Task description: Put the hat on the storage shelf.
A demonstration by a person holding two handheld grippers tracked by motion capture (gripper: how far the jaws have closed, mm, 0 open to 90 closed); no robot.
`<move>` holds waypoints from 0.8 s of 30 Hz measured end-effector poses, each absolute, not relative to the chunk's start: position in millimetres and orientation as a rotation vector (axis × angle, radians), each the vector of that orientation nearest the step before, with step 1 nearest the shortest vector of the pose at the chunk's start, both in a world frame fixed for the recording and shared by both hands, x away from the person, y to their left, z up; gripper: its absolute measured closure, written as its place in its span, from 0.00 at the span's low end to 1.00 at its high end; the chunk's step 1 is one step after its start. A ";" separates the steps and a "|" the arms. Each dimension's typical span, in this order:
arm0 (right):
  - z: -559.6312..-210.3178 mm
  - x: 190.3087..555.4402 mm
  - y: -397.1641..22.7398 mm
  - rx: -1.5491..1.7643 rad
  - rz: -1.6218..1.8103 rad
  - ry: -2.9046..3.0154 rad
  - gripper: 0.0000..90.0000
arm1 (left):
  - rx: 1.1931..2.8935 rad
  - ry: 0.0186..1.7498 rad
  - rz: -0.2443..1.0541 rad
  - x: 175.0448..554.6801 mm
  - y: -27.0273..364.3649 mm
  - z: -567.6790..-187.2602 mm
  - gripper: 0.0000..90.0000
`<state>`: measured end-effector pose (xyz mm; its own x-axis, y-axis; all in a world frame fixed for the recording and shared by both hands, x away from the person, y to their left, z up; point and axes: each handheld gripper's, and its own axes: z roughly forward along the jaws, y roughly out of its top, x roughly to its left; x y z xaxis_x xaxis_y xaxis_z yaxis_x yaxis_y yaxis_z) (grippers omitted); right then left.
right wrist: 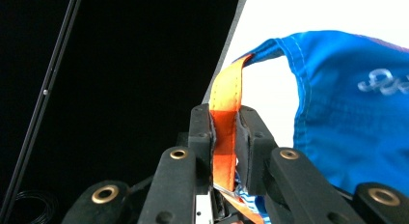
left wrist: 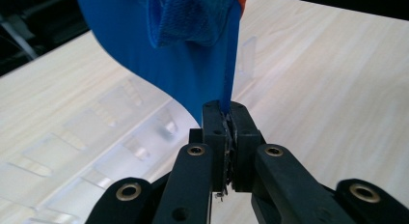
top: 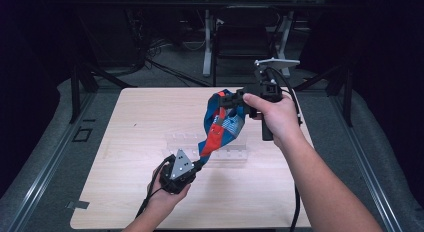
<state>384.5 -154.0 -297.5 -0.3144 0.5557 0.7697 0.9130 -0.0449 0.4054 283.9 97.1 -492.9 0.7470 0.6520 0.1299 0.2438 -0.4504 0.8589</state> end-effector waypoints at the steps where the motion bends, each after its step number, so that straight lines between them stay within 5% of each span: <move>1: -297.6 384.5 -153.6 -1.550 -1.307 -1.863 0.87 | 2.027 0.676 0.561 285.4 98.1 -493.3 0.98; 24: -323.4 396.4 -142.6 -1.528 -1.289 -1.826 0.87 | 1.996 0.750 0.559 305.6 109.6 -504.9 0.98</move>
<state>396.4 -142.6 -323.4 -0.3000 0.5256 0.7961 0.9261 -0.0397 0.3752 305.6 109.6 -504.9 0.7132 0.6950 0.0915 0.2863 -0.4079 0.8670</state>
